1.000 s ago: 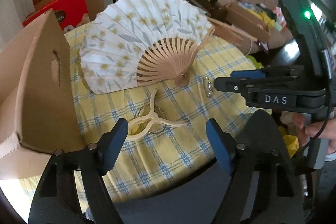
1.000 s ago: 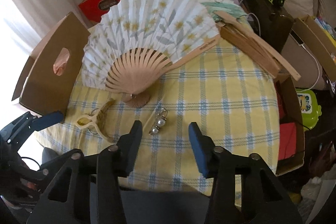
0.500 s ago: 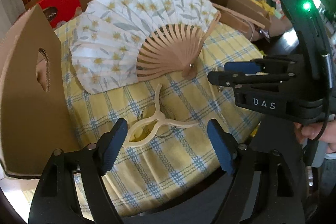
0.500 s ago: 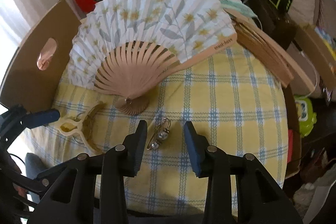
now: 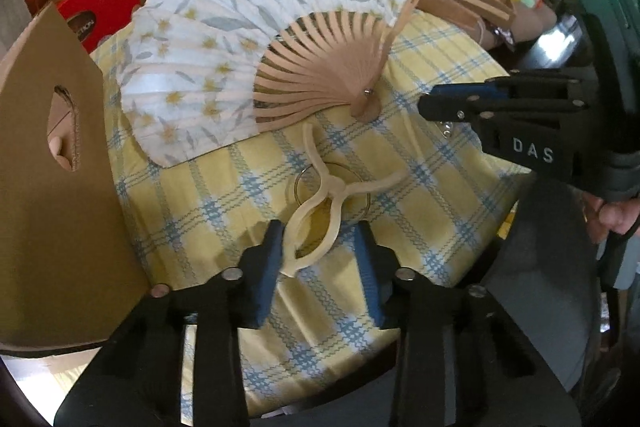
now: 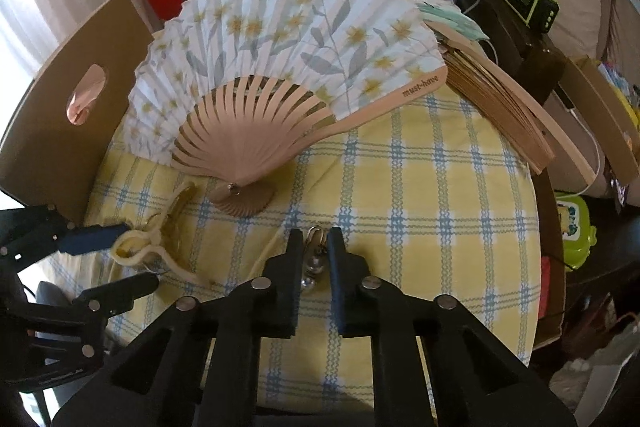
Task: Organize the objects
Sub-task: 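Move the left tool to the cream claw clip while the right tool approaches the silver charm, then grasp the cream claw clip with the left tool while the right tool grasps the silver charm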
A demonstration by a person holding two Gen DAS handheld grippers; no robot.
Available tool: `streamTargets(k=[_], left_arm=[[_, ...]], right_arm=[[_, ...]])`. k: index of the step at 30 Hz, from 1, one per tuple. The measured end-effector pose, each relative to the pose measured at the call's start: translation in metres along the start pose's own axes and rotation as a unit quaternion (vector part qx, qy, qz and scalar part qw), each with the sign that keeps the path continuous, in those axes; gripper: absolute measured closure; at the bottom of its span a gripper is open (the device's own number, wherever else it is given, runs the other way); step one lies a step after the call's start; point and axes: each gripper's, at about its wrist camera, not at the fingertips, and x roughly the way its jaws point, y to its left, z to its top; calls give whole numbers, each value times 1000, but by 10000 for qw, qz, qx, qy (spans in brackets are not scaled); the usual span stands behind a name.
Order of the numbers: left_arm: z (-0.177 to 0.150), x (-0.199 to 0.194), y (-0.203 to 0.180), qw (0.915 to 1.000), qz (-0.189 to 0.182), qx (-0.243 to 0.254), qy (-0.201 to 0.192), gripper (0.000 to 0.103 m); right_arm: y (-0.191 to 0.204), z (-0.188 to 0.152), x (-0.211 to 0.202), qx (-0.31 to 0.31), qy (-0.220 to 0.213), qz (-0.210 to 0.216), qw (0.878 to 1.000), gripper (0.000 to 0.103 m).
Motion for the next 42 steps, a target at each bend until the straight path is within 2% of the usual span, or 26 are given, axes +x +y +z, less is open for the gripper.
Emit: streamTargets(k=[4, 6, 10, 11, 12, 13, 15, 21, 25, 30, 33, 39, 42], left_arm=[[0, -1, -6, 10000, 49, 68, -10, 69], [5, 1, -2, 10000, -60, -60, -29, 57], [13, 4, 6, 9993, -185, -311, -82, 55], [14, 5, 6, 9993, -173, -326, -77, 59], [15, 6, 5, 9994, -150, -318, -71, 67], [15, 5, 3, 9995, -155, -275, -68, 68], [14, 6, 1, 9996, -132, -257, -34, 80], [8, 0, -4, 9992, -140, -359, -81, 80], [7, -11, 1, 9975, -261, -604, -250, 80], [11, -36, 10, 9950, -374, -746, -542, 80], [12, -49, 13, 9939, -358, -796, -670, 80], [9, -67, 14, 9923, -352, -843, -841, 80], [6, -68, 15, 9922, -335, -855, -845, 80]], right_arm=[[-5, 0, -1, 58, -15, 98, 9999, 94], [-7, -2, -3, 52, -8, 117, 9999, 94], [-5, -2, -3, -35, 51, 73, 10000, 93], [-3, -2, -3, -98, 51, 20, 9999, 93], [-2, -2, -2, -149, 46, -24, 9999, 93], [1, -2, -2, -226, 38, -72, 9997, 92], [4, -2, -1, -315, 30, -83, 9995, 91], [-4, -4, -5, -165, -5, 246, 9996, 94], [-12, -3, -15, 28, -99, 479, 9988, 95], [-12, -2, -37, 65, -264, 548, 9981, 95], [-13, 4, -43, 23, -288, 513, 9983, 93], [-5, -6, -12, 30, 180, 366, 9992, 89], [0, -6, -6, -67, 117, 207, 9997, 89]])
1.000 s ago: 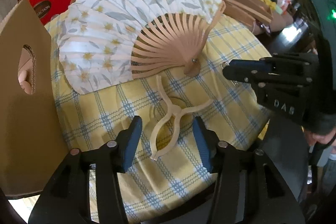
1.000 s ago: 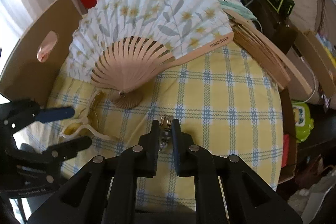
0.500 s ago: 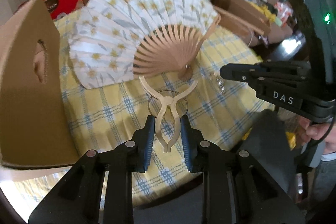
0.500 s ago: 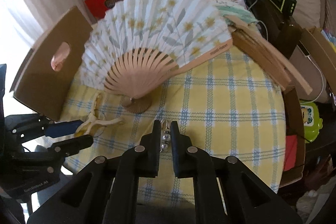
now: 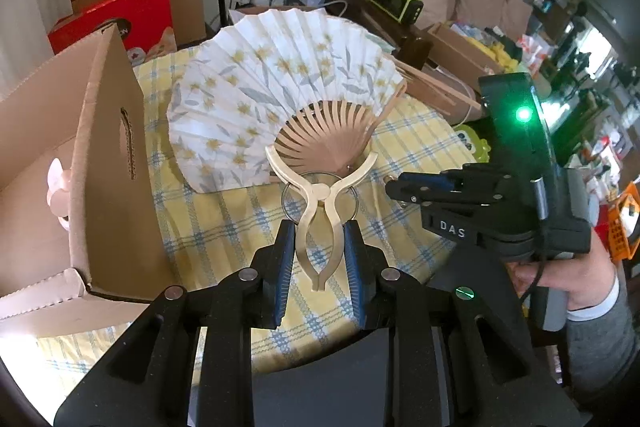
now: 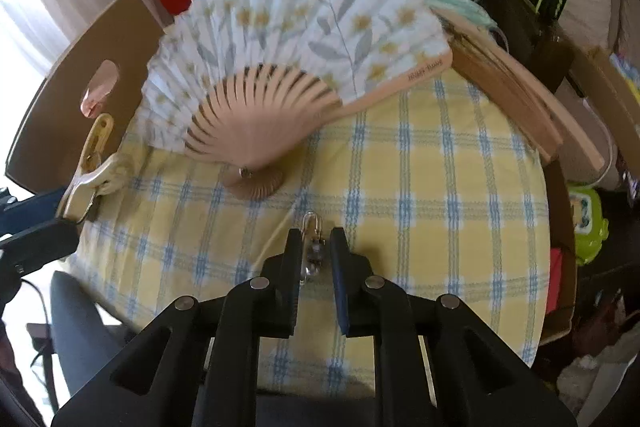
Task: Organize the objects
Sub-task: 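Grasp the cream claw clip with the left tool while the right tool grasps the silver charm, then carry the clip with the left tool into the box while the right tool carries the charm there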
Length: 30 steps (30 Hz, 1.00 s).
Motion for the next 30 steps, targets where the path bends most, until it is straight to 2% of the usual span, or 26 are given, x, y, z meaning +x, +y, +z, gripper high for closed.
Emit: streamTargets(k=[7, 9, 10, 12, 18, 26, 30], left_arm=[[-3, -3, 8, 9999, -17, -149, -14, 80], [-3, -3, 8, 9999, -23, -156, -4, 80], [-3, -3, 8, 9999, -13, -148, -12, 80], [-3, -5, 8, 9999, 4, -133, -31, 80], [0, -18, 12, 9997, -5, -177, -155, 80], [3, -29, 15, 9994, 10, -205, -262, 80], [2, -32, 17, 9993, 6, -257, -284, 80]], right_arm=[[19, -2, 3, -507, -47, -501, 9974, 89], [17, -1, 3, -428, -33, -443, 9981, 91], [15, 0, 3, -410, -37, -431, 9982, 96], [14, 0, 3, -392, -78, -362, 9985, 96], [-1, -2, -11, 18, -234, 307, 9993, 96], [-1, 11, -39, 37, -489, 522, 9974, 96], [5, 7, -52, -16, -567, 551, 9969, 96]])
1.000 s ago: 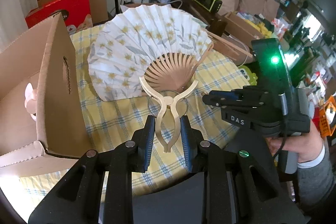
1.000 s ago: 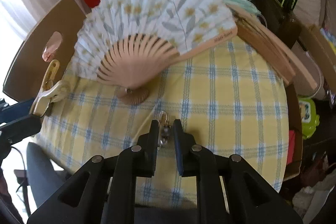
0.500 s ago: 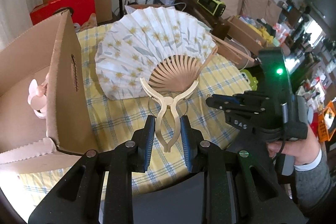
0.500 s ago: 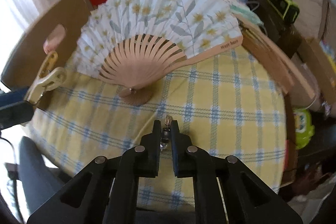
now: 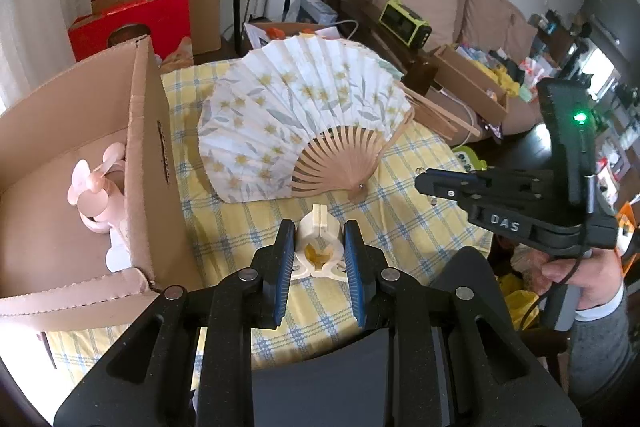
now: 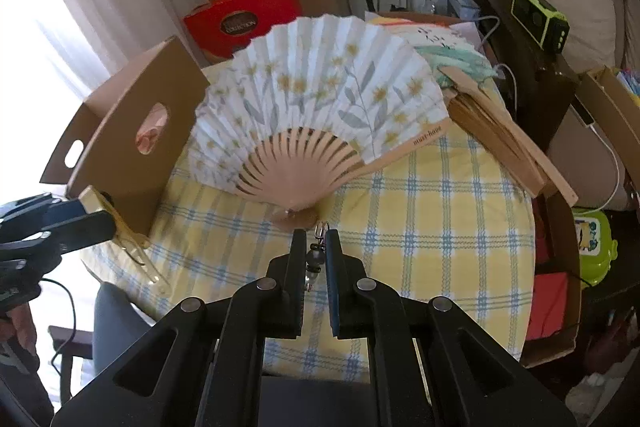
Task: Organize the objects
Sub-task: 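Carry the clip with the left tool into the box while the right tool carries the charm there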
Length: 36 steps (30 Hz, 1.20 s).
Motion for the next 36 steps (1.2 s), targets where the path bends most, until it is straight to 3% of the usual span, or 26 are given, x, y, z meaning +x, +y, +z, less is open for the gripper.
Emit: streamTargets(k=[10, 14, 18, 23, 31, 36], left_arm=[[10, -41, 22, 9990, 128, -198, -370, 80], [15, -71, 45, 9971, 237, -398, -603, 80], [15, -93, 72, 9948, 49, -690, -748, 80], [16, -116, 97, 9915, 225, -872, -941, 80], [6, -109, 139, 9893, 666, -1115, -669, 80], [-5, -89, 164, 9872, 728, -1355, -428, 80]], right_arm=[[37, 24, -27, -392, -221, 316, 9985, 96], [64, 38, -33, -636, -303, 466, 9964, 96], [95, 52, -34, -880, -359, 624, 9935, 96], [133, 68, -33, -1118, -429, 853, 9891, 95], [184, 85, -22, -1404, -368, 1216, 9819, 95], [209, 83, 2, -1520, -149, 1365, 9788, 95]])
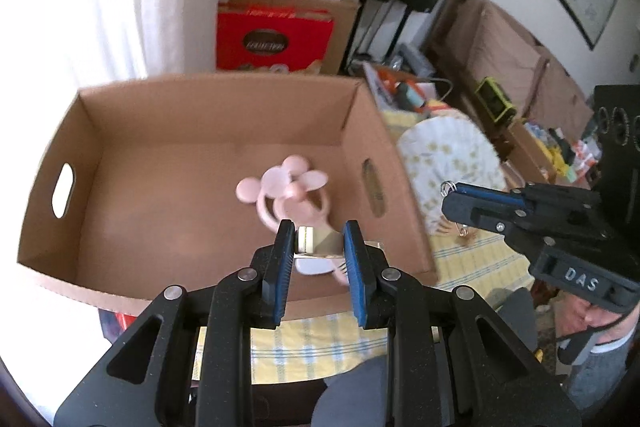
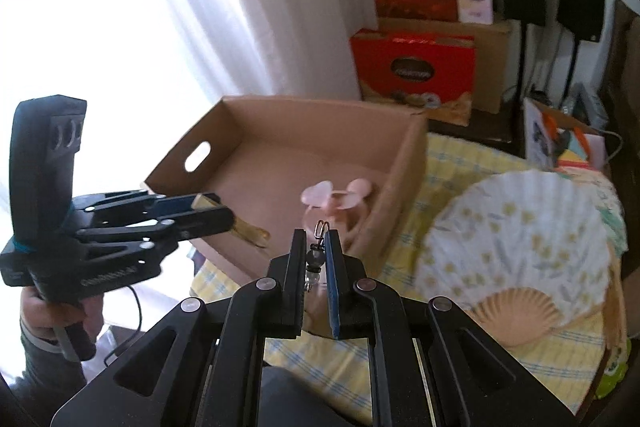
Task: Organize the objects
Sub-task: 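Carry the clip with the left tool into the box while the right tool carries the charm there, then open both tools over the box and withdraw them back over the table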
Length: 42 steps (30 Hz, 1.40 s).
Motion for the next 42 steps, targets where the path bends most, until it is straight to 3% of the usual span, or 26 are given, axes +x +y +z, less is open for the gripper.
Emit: streamTargets(k=[13, 15, 20, 23, 25, 32, 34, 35, 42], left_arm=[[-19, 39, 6, 9990, -101, -11, 424, 77], [-20, 38, 4, 9990, -138, -38, 417, 64], [-19, 28, 6, 9990, -229, -162, 339, 53], [-17, 20, 8, 9990, -262, -262, 260, 40], [-16, 16, 8, 9988, -306, -326, 200, 35], [-16, 6, -1, 9992, -269, -291, 109, 33], [-16, 5, -6, 9993, -248, -258, 97, 24], [-17, 5, -8, 9993, -261, -243, 83, 12], [-20, 3, -36, 9992, -400, -23, 58, 1]], right_arm=[[10, -11, 52, -83, 455, 143, 9988, 92], [12, -12, 53, -126, 482, 143, 9987, 92], [13, -15, 51, -137, 489, 112, 9986, 92], [11, -17, 44, -99, 414, 86, 9991, 91], [8, -17, 37, -73, 357, 61, 9993, 86], [-6, -24, 7, 3, 107, -232, 9997, 69], [-12, -26, -2, 38, 30, -388, 9992, 56], [-15, -27, -5, 55, -7, -462, 9989, 53], [-42, -43, -27, 243, -119, -916, 9954, 30]])
